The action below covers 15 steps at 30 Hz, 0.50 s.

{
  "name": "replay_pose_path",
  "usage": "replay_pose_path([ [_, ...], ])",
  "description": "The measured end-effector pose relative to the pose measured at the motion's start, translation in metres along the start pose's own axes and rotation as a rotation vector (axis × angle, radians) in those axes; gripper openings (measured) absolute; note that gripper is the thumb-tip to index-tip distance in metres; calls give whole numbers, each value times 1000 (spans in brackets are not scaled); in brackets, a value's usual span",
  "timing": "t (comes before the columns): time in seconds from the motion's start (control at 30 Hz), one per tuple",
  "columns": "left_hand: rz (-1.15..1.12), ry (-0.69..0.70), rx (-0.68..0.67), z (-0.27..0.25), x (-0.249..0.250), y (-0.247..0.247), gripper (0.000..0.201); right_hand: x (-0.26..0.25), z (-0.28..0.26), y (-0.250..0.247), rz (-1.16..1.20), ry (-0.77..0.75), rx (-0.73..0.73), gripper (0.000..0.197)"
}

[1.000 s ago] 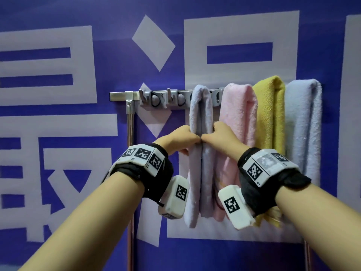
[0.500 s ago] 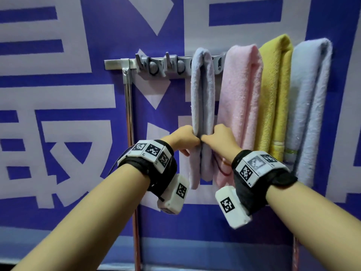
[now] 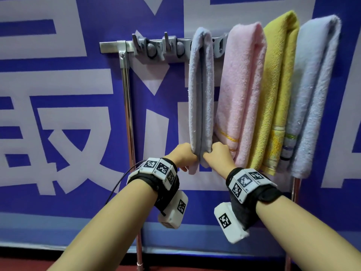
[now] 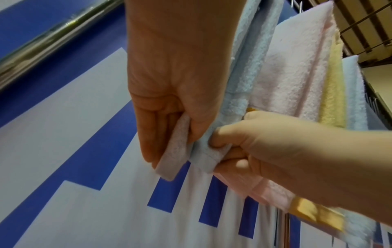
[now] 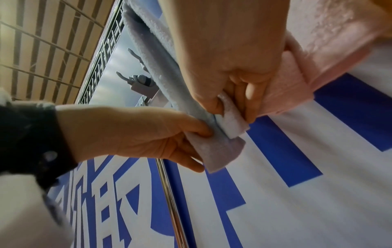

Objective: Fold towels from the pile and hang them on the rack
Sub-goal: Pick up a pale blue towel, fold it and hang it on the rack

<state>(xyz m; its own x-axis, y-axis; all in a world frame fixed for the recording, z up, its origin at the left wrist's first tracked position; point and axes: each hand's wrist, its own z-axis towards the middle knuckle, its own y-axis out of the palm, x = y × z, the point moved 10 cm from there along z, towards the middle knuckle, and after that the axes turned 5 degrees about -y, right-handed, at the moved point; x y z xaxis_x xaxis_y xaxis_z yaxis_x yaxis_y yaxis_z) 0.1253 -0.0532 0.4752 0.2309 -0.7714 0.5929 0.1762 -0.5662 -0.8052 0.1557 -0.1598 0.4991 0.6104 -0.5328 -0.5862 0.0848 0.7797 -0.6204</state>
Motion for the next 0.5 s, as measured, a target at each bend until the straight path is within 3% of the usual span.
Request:
replay_pose_path([
  [0.3,5,-31,67,6,-5,-1,18,5,-9,7,-78,-35,-36,13],
  [0.5,42,-10,-23,4,8,8,19,-2,-13,23,-66,-63,-155,16],
])
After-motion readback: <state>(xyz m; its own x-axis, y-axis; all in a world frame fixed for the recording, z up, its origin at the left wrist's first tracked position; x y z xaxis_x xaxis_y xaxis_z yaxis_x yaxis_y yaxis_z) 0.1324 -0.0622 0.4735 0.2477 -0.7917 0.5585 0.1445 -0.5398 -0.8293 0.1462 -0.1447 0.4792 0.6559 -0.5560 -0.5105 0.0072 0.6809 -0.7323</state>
